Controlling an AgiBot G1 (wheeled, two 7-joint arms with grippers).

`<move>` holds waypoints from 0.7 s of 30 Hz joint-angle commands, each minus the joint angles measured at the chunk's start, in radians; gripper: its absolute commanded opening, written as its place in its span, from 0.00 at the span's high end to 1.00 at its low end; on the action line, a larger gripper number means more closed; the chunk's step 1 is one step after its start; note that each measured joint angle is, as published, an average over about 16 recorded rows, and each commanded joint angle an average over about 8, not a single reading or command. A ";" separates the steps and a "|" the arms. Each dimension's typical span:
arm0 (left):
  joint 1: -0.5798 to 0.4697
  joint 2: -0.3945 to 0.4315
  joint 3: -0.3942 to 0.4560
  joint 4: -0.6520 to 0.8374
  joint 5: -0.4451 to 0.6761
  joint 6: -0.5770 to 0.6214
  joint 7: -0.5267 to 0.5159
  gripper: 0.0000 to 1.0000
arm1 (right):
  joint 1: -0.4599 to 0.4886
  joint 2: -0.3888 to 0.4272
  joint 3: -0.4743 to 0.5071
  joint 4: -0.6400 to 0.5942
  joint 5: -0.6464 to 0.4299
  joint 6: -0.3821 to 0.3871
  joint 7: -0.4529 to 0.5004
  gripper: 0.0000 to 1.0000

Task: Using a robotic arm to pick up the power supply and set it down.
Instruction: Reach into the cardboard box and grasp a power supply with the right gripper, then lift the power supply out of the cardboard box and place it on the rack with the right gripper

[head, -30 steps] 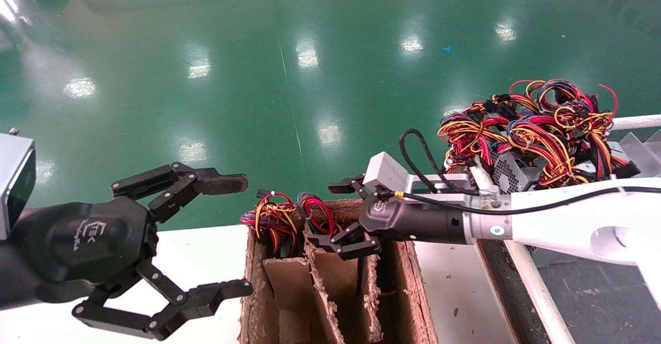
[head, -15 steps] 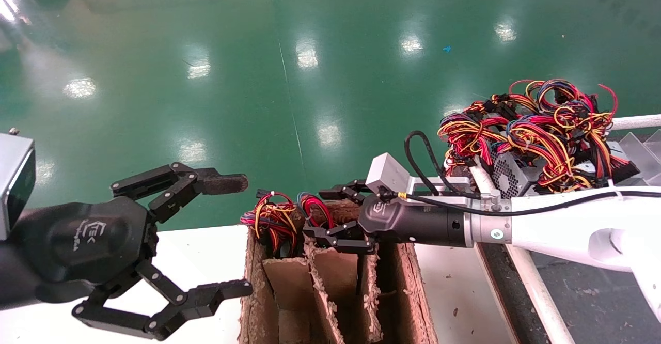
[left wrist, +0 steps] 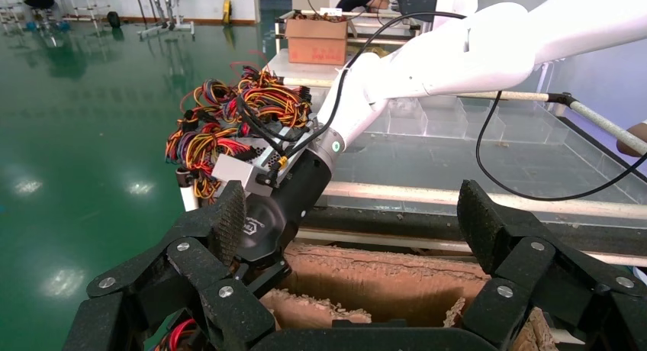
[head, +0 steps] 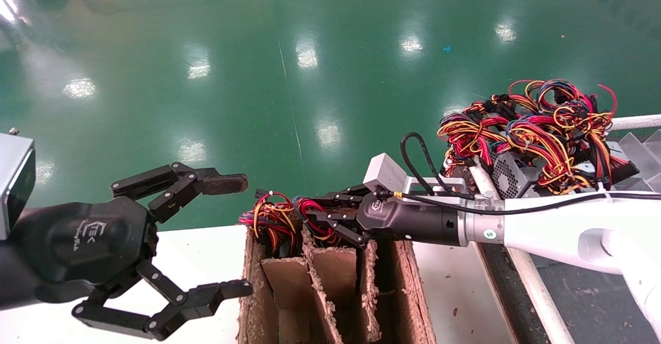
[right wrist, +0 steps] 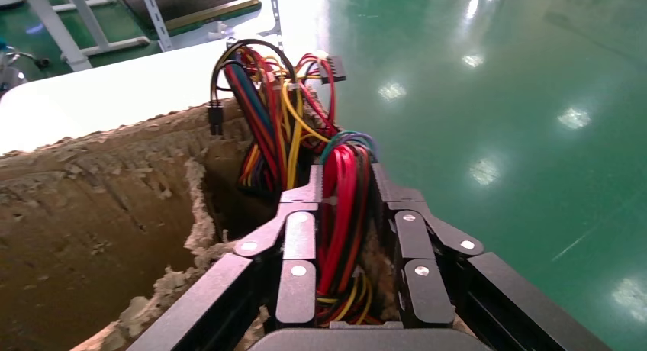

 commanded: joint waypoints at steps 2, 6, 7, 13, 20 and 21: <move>0.000 0.000 0.000 0.000 0.000 0.000 0.000 0.00 | 0.002 -0.006 0.003 -0.019 0.003 0.005 -0.016 1.00; 0.000 0.000 0.000 0.000 0.000 0.000 0.000 0.00 | 0.002 -0.006 0.011 -0.035 0.015 -0.002 -0.038 1.00; 0.000 0.000 0.000 0.000 0.000 0.000 0.000 0.00 | 0.002 -0.006 0.013 -0.038 0.017 -0.005 -0.043 1.00; 0.000 0.000 0.000 0.000 0.000 0.000 0.000 0.00 | 0.004 0.004 0.026 -0.048 0.037 -0.027 -0.071 1.00; 0.000 0.000 0.000 0.000 0.000 0.000 0.000 0.00 | 0.013 0.028 0.046 -0.043 0.066 -0.062 -0.092 1.00; 0.000 0.000 0.000 0.000 0.000 0.000 0.000 0.00 | 0.015 0.032 0.049 -0.040 0.071 -0.068 -0.094 1.00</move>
